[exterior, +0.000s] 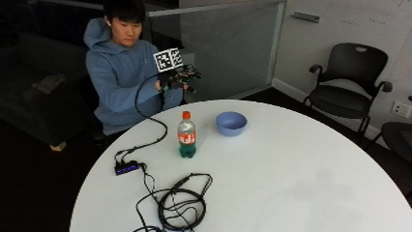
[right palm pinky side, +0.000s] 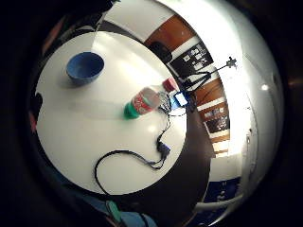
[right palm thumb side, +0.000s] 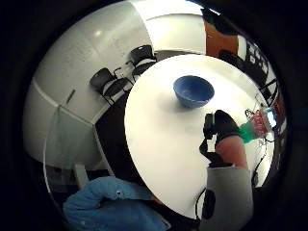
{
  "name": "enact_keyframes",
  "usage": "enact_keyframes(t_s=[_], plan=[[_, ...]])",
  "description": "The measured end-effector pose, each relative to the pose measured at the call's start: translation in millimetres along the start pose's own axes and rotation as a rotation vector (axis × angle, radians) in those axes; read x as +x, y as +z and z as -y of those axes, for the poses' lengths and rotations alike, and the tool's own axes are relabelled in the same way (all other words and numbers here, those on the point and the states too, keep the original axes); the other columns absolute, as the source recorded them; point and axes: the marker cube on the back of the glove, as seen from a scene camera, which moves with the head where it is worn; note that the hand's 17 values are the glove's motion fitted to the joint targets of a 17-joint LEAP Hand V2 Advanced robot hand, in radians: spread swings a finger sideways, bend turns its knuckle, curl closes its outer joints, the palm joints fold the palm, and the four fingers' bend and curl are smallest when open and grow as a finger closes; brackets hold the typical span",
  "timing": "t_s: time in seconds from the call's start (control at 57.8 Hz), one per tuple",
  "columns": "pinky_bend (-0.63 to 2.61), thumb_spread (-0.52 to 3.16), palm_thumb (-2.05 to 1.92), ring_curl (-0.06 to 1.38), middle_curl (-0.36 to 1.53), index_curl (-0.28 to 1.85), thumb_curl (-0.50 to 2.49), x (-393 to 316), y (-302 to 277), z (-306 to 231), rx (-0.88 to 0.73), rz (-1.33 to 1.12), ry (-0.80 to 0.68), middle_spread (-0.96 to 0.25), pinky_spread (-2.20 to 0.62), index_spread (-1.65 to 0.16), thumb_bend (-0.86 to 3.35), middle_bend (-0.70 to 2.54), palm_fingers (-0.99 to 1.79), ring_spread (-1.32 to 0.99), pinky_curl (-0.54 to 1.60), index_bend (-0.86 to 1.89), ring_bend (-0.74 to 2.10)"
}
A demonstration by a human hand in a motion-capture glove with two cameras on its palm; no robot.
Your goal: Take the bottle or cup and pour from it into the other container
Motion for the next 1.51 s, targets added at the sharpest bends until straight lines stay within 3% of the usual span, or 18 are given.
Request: enact_keyframes(t_s=[0.173, 0.415, 1.09, 1.505], plan=[[0.30, 0.66, 0.74, 0.14, 0.13, 0.20, 0.25, 28.9, -8.9, -15.0, 0.188, 0.046, 0.033, -0.02, 0.19, -0.30, 0.39, 0.18, 0.36, 0.13, 0.17, 0.24, 0.29], [0.29, 0.85, 0.75, 0.19, 0.19, 0.25, 0.34, 68.2, -14.5, -44.1, 0.314, 0.150, 0.103, -0.02, 0.23, -0.36, 0.23, 0.18, 0.32, 0.15, 0.23, 0.16, 0.31], [0.41, 0.94, 0.59, 0.28, 0.29, 0.19, 0.38, 226.1, 83.0, -56.1, 0.210, 0.644, 0.343, 0.04, 0.24, -0.33, -0.04, 0.20, 0.12, 0.16, 0.33, 0.11, 0.47], [0.45, 0.92, 0.56, 0.30, 0.31, 0.18, 0.38, 231.6, 159.8, -8.8, 0.206, 1.080, 0.407, 0.10, 0.27, -0.32, -0.03, 0.19, 0.08, 0.18, 0.35, 0.12, 0.55]])
